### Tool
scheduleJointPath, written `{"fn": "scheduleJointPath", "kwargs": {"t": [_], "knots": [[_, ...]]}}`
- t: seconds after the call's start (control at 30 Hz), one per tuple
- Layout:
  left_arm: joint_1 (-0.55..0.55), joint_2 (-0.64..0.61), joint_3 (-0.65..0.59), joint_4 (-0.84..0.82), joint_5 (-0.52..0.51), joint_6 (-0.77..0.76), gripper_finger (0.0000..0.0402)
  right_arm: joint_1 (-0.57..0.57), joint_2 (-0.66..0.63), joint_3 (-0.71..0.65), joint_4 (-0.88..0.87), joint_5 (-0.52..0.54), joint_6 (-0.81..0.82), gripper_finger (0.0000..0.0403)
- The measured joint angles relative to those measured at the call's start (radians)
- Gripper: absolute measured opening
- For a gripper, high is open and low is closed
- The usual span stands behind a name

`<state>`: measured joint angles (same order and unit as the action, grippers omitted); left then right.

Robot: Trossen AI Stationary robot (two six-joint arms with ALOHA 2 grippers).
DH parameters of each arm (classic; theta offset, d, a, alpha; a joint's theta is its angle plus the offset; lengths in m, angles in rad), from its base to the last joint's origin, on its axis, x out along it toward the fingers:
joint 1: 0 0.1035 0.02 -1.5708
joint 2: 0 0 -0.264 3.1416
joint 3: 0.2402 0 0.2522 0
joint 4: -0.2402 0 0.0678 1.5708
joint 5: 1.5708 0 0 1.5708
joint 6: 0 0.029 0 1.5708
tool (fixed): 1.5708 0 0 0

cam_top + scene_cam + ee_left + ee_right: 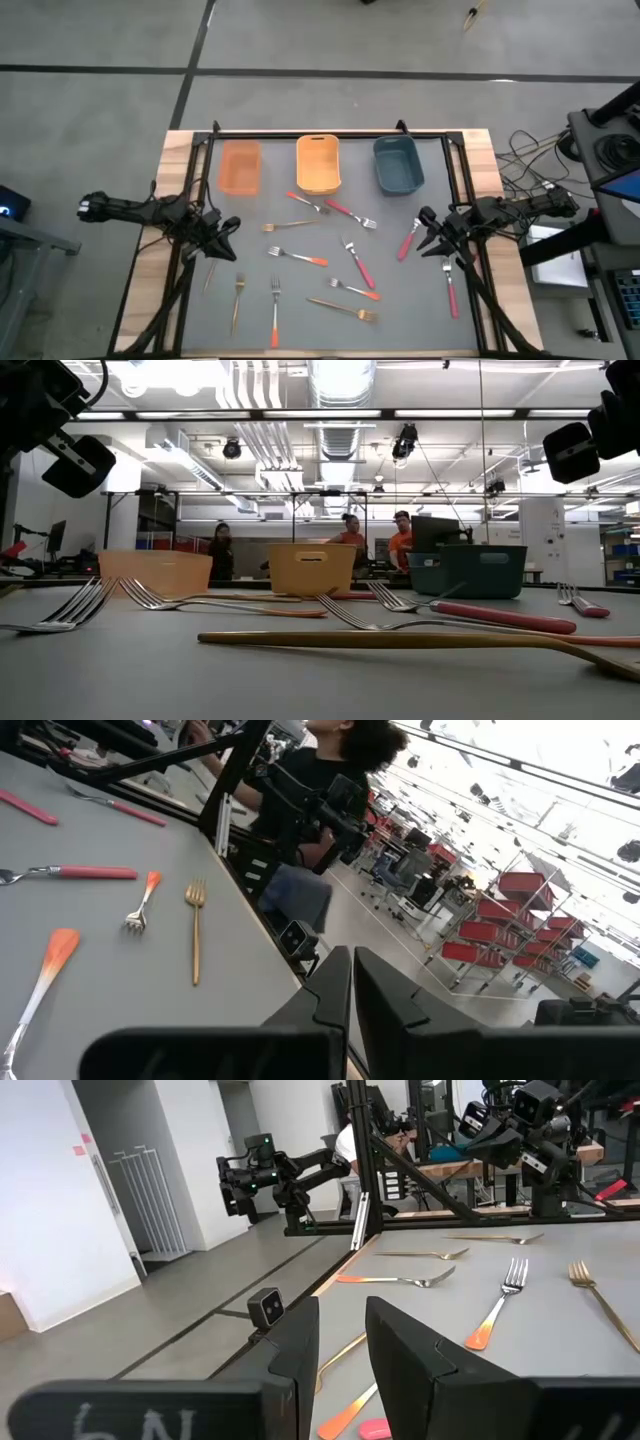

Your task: Sort silverware by color (type)

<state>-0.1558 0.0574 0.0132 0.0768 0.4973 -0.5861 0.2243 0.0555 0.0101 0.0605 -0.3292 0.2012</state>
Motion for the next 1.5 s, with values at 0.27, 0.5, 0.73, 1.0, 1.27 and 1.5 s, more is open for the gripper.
{"fn": "scheduleJointPath", "kwargs": {"t": [0.27, 0.5, 0.73, 1.0, 1.27, 1.5], "knots": [[0.000, 0.000, 0.000, 0.000, 0.000, 0.000, 0.0000, 0.000, 0.000, 0.000, 0.000, 0.000, 0.000, 0.0078], [0.000, 0.000, 0.000, 0.000, 0.000, 0.000, 0.0000, 0.000, 0.000, 0.000, 0.000, 0.000, 0.000, 0.0078], [0.000, 0.000, 0.000, 0.000, 0.000, 0.000, 0.0000, 0.000, 0.000, 0.000, 0.000, 0.000, 0.000, 0.0078], [0.000, 0.000, 0.000, 0.000, 0.000, 0.000, 0.0000, 0.000, 0.000, 0.000, 0.000, 0.000, 0.000, 0.0078], [0.000, 0.000, 0.000, 0.000, 0.000, 0.000, 0.0000, 0.000, 0.000, 0.000, 0.000, 0.016, -0.181, 0.0078], [0.000, 0.000, 0.000, 0.009, -0.025, 0.026, 0.0000, 0.003, 0.000, 0.000, 0.000, 0.011, -0.144, 0.0078]]}}
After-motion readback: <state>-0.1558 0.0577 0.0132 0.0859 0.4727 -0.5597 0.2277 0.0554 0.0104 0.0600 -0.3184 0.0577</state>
